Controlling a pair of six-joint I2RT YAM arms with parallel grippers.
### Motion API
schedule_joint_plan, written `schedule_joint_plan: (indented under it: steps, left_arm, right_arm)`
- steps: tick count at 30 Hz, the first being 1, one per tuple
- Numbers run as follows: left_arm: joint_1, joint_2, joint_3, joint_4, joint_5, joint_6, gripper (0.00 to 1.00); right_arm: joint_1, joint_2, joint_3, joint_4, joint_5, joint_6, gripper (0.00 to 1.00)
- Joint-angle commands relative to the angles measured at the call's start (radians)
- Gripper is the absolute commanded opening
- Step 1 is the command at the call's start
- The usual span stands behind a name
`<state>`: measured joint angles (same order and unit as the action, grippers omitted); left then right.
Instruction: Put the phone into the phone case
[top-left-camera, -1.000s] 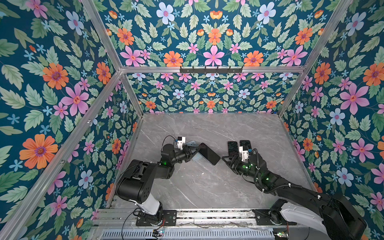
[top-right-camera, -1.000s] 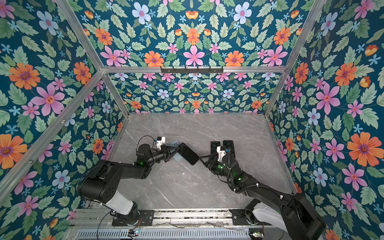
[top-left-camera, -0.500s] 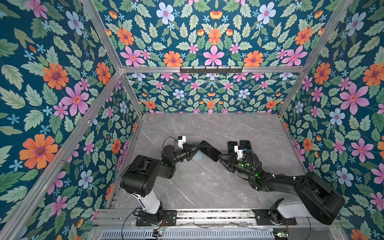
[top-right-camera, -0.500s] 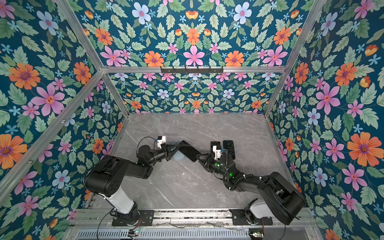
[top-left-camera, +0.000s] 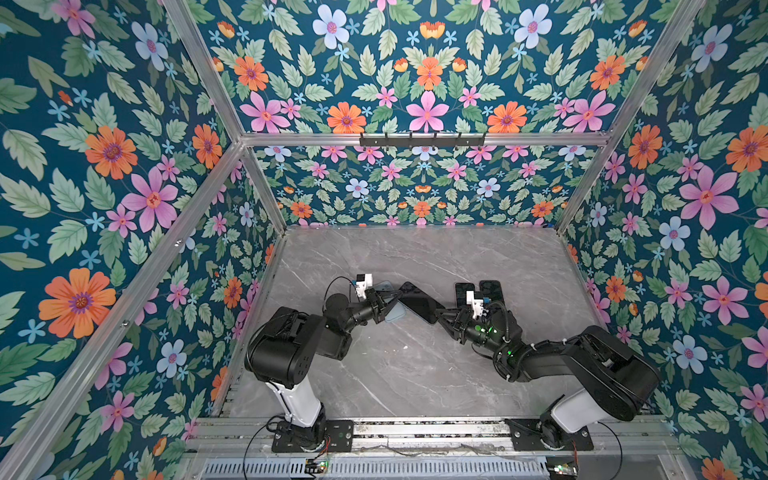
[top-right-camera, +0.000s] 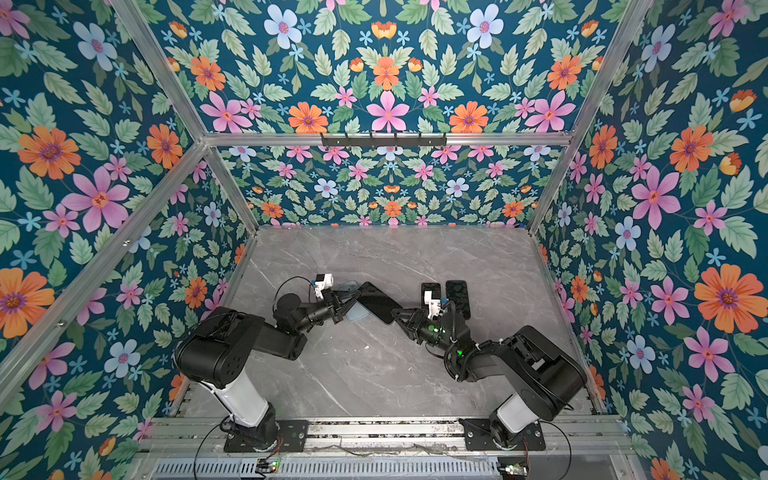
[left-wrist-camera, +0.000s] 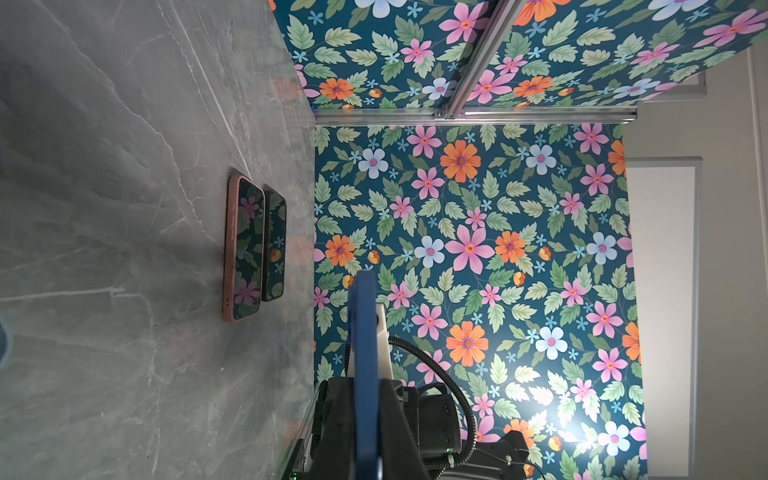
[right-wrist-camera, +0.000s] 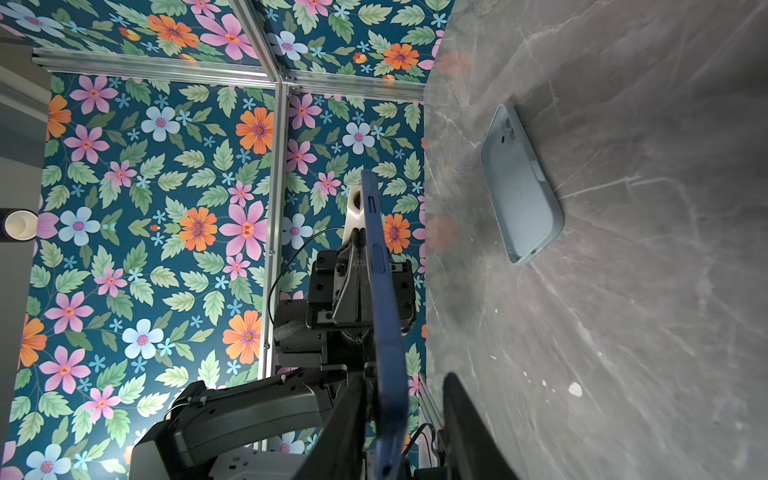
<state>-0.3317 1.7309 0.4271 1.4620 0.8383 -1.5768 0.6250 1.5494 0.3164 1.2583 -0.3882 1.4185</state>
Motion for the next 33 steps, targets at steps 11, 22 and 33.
schedule_joint_plan:
  steps: [11, 22, 33]
  left_arm:
    - [0.0, 0.004, -0.011, 0.074, -0.001, 0.001, 0.0]
    - [0.0, -0.006, -0.014, 0.023, -0.006, 0.035, 0.05]
    - [0.072, -0.186, 0.052, -0.584, -0.008, 0.408, 0.55]
  right_arm:
    - [0.0, 0.001, -0.004, 0.107, 0.001, 0.031, 0.17]
    - [0.001, -0.003, 0.006, 0.077, -0.006, 0.034, 0.0]
    - [-0.015, -0.042, 0.041, -0.077, -0.034, 0.011, 0.0]
